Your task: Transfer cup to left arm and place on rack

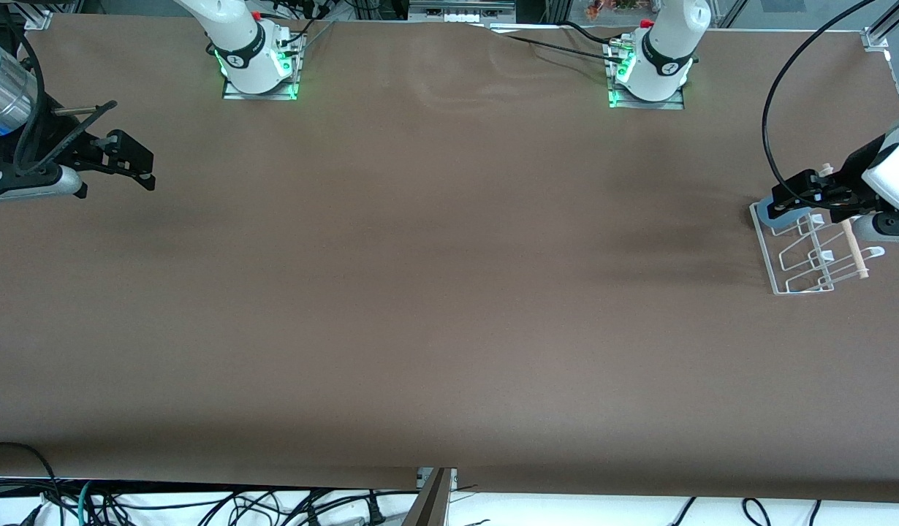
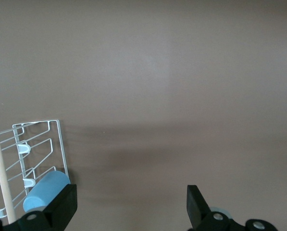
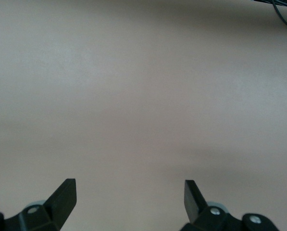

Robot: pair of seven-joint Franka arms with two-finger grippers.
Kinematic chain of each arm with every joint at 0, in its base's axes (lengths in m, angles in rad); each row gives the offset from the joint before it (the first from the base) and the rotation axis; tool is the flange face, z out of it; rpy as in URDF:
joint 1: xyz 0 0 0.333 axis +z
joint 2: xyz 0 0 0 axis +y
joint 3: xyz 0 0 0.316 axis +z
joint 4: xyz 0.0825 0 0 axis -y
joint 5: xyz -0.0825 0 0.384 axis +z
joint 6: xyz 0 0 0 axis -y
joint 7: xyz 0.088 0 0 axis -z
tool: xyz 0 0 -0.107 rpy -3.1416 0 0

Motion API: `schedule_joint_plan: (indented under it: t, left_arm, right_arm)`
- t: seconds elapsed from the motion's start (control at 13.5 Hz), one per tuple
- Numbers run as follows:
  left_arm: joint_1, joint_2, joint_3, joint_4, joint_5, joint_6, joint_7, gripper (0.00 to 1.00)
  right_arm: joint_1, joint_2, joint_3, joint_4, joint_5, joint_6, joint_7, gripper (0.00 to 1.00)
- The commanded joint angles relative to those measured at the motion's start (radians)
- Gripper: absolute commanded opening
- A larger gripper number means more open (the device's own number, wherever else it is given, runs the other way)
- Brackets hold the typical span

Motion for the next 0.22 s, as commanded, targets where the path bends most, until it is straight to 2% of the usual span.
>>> schedule_joint_plan:
  t: [0.0,0.15]
  left_arm:
    - [-0.008,0.018,0.008,0.040,-0.021,-0.029,-0.009,1.00]
    - [-0.011,0.020,0.006,0.040,-0.012,-0.029,-0.009,1.00]
  right_arm:
    - [-0.003,-0.008,0.001,-0.006,-0.011,0.005,-0.015,0.99]
    - [-0.003,-0.009,-0.001,-0.006,-0.013,0.005,-0.015,0.99]
